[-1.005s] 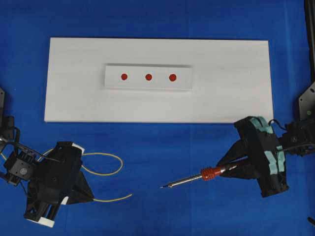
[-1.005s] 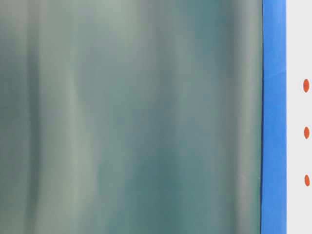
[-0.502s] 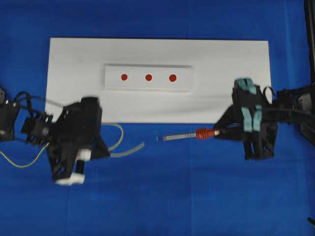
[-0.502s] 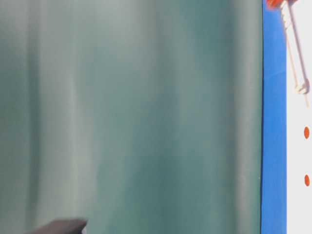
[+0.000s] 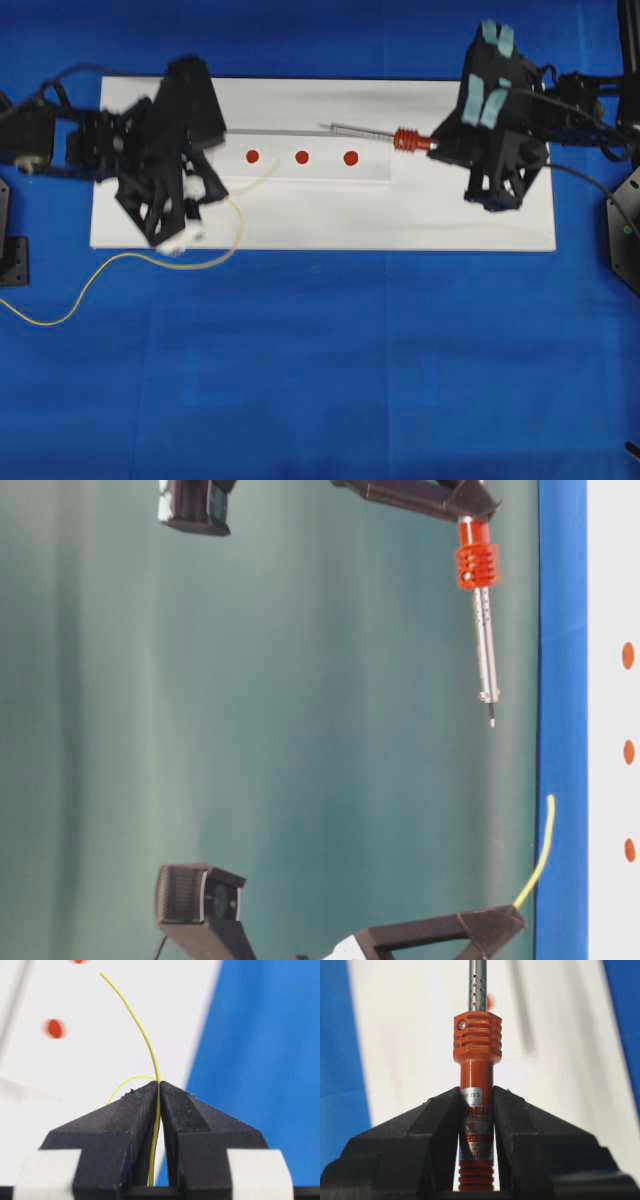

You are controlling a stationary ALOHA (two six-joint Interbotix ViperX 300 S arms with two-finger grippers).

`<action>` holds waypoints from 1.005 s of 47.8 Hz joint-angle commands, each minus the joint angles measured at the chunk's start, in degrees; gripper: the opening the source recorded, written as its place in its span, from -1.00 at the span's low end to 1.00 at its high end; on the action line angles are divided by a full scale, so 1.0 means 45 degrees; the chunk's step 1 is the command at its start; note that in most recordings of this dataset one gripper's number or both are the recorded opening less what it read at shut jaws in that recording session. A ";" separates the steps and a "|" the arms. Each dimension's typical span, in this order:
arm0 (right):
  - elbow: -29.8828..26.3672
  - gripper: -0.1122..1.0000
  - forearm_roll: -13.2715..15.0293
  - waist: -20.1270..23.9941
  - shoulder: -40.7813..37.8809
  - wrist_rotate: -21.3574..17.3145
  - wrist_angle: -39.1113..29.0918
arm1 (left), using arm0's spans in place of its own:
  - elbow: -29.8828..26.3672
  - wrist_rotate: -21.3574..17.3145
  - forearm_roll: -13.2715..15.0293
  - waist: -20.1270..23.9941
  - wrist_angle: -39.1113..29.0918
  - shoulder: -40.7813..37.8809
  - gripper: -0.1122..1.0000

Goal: Touch the tip of the soldering iron to the tip of the solder at the mark.
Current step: 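Lift both held tools up over the board toward the red dots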

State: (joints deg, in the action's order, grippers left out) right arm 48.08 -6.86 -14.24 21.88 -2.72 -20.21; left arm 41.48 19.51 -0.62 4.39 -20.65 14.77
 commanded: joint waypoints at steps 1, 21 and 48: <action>-0.0586 -0.68 0.0156 -0.0137 -0.0176 0.0000 -0.0137 | -0.0273 0.0020 -0.0039 0.0449 -0.0215 0.0293 -0.77; -0.1309 -0.68 0.0391 -0.0156 -0.0840 0.0000 -0.0605 | -0.0215 0.0117 -0.0039 0.0723 -0.0527 0.0332 -0.77; -0.1465 -0.68 0.0391 -0.0137 -0.0977 0.0000 -0.0762 | 0.0332 0.0762 0.0020 0.0625 -0.0762 0.0059 -0.77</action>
State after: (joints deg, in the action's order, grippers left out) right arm 43.24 -5.19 -14.77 16.96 -2.72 -23.82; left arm 42.80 22.32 -0.62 7.29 -24.52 15.03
